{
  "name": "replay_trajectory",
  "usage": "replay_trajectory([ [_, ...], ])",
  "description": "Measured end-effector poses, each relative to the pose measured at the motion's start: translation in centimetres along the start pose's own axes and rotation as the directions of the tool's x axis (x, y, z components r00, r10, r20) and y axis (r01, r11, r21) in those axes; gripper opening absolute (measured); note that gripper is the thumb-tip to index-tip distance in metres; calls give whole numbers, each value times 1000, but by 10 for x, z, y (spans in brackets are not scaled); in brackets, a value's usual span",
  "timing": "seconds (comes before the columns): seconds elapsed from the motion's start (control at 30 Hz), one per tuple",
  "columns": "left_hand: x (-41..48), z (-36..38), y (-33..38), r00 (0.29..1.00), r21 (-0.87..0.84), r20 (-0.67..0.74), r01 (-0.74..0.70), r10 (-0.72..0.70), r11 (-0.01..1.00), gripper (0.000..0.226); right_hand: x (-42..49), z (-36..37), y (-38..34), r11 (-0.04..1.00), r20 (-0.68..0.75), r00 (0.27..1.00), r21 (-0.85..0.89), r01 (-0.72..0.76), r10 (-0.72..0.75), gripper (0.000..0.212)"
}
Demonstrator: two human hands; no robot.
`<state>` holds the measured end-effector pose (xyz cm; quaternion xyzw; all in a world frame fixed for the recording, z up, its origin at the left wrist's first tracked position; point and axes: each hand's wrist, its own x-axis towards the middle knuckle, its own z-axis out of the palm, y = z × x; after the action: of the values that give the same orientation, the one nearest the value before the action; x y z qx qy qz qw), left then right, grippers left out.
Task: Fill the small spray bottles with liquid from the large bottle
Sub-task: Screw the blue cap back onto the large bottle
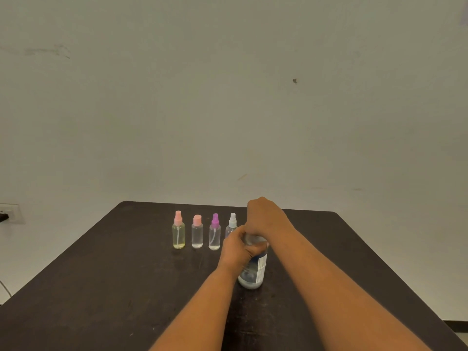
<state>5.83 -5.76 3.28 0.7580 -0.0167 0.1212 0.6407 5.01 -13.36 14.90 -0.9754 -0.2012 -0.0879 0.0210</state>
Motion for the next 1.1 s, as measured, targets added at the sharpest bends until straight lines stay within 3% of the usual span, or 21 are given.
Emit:
replay_trajectory([
  [0.23,-4,0,6,1000,-8,14,8,-8,1000,32,-3,4,4,995,-22,998,76,-64,66,13],
  [0.3,-5,-1,9,999,11,29,20,-20,1000,39,-5,7,8,984,-5,994,143,-110,112,15],
  [0.47,-12,-8,2,997,-2,51,60,-60,998,81,-20,25,31,882,-29,965,415,-225,260,70],
  [0.57,-24,-11,-8,996,-22,-1,93,-93,995,84,-35,54,36,731,-57,938,643,-228,343,53],
  [0.67,-36,-10,-19,993,66,-54,110,-107,992,75,-54,87,35,655,-106,922,733,-181,373,24],
  [0.77,-42,-5,-28,993,136,-75,103,-94,985,58,-65,112,30,572,-90,918,804,-161,385,17],
  [0.9,-41,1,-33,994,188,-108,55,-35,981,33,-65,131,27,577,-98,924,804,-145,370,23],
  [1.1,-22,10,-29,994,195,-108,38,-17,980,25,-48,130,41,604,-149,914,788,-121,377,19],
])
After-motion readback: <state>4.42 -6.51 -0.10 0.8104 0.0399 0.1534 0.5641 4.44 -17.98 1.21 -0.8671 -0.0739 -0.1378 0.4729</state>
